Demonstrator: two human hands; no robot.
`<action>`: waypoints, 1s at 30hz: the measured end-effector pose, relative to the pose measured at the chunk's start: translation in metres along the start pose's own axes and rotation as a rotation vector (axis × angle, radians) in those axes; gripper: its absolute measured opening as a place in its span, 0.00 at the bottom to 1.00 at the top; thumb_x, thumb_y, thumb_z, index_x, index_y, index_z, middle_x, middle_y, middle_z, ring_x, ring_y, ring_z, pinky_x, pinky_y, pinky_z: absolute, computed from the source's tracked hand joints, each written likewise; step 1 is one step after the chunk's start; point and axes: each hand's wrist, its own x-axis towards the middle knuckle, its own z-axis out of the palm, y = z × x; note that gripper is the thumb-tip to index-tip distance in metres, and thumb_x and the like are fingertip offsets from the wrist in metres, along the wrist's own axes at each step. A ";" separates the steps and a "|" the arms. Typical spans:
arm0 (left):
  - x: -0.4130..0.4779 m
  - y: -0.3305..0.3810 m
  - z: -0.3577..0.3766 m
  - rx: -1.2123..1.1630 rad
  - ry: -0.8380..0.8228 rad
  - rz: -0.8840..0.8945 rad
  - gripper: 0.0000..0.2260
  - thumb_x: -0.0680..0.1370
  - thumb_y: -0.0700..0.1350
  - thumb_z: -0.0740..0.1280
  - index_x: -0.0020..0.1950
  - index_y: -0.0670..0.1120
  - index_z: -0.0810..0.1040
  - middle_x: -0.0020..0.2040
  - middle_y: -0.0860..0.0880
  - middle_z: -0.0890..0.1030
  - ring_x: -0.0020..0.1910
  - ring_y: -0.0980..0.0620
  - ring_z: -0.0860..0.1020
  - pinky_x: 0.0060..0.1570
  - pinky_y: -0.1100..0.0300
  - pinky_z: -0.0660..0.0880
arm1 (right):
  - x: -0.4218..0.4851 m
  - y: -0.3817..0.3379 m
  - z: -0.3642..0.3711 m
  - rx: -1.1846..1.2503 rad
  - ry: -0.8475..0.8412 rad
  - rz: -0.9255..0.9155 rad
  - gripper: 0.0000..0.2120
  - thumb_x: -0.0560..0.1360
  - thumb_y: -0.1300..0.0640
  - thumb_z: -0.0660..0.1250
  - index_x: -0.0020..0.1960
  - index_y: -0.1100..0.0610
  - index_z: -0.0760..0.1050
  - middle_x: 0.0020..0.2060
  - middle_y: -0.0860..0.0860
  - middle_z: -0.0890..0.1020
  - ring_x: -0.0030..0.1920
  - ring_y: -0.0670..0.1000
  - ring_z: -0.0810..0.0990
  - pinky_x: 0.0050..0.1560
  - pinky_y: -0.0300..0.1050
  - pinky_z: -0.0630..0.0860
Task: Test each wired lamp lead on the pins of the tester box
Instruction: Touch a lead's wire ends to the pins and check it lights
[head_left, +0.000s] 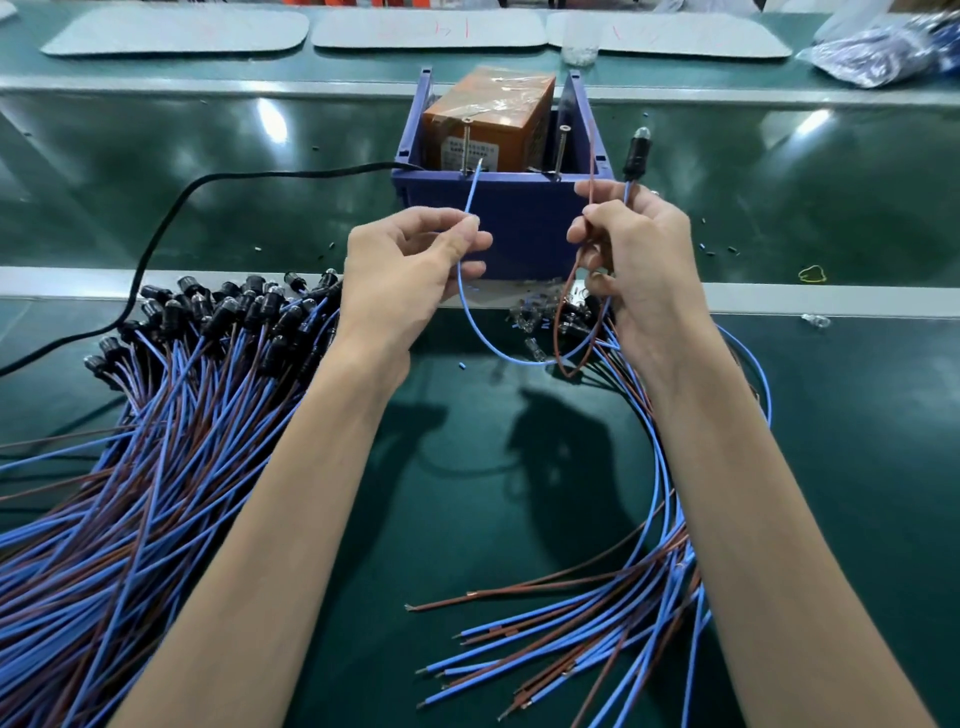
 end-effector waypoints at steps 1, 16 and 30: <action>0.000 0.000 0.000 0.010 -0.008 0.009 0.04 0.78 0.39 0.67 0.48 0.46 0.81 0.42 0.52 0.85 0.35 0.58 0.82 0.34 0.69 0.74 | 0.000 0.000 0.000 0.000 0.000 0.001 0.10 0.77 0.67 0.57 0.46 0.55 0.74 0.27 0.47 0.76 0.24 0.43 0.66 0.22 0.33 0.59; 0.005 -0.003 0.003 -0.178 0.363 0.186 0.11 0.79 0.35 0.63 0.61 0.40 0.74 0.44 0.45 0.83 0.36 0.52 0.84 0.37 0.65 0.78 | 0.003 0.004 0.000 0.061 0.007 -0.035 0.12 0.77 0.68 0.57 0.49 0.54 0.75 0.25 0.47 0.75 0.22 0.42 0.63 0.21 0.33 0.57; 0.013 -0.013 -0.002 0.106 0.215 0.079 0.15 0.81 0.34 0.54 0.65 0.40 0.73 0.49 0.48 0.81 0.32 0.53 0.84 0.46 0.59 0.80 | 0.002 0.006 0.000 0.043 0.016 -0.028 0.11 0.78 0.65 0.59 0.47 0.52 0.76 0.24 0.46 0.73 0.21 0.41 0.63 0.22 0.32 0.59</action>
